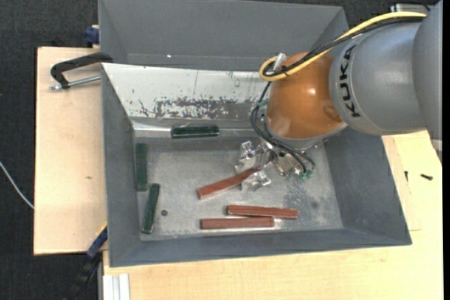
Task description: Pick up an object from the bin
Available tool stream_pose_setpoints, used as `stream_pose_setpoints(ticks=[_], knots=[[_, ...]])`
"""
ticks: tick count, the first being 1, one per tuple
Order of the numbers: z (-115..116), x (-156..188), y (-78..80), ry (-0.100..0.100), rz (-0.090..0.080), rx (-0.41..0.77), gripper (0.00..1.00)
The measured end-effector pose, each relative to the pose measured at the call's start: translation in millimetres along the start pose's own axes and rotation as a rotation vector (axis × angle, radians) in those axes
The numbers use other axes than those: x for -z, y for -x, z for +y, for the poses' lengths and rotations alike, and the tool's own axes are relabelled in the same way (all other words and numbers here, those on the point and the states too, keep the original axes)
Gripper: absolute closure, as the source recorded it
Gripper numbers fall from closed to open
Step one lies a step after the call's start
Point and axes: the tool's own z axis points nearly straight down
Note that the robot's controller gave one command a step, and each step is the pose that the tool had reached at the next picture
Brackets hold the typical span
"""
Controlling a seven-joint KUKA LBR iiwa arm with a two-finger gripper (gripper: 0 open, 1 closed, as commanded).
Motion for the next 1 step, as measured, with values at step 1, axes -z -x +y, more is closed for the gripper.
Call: stream_pose_setpoints(ticks=[1], knots=[[-16.4,163.7,5.6,-0.003,-0.014,-0.046,1.00]])
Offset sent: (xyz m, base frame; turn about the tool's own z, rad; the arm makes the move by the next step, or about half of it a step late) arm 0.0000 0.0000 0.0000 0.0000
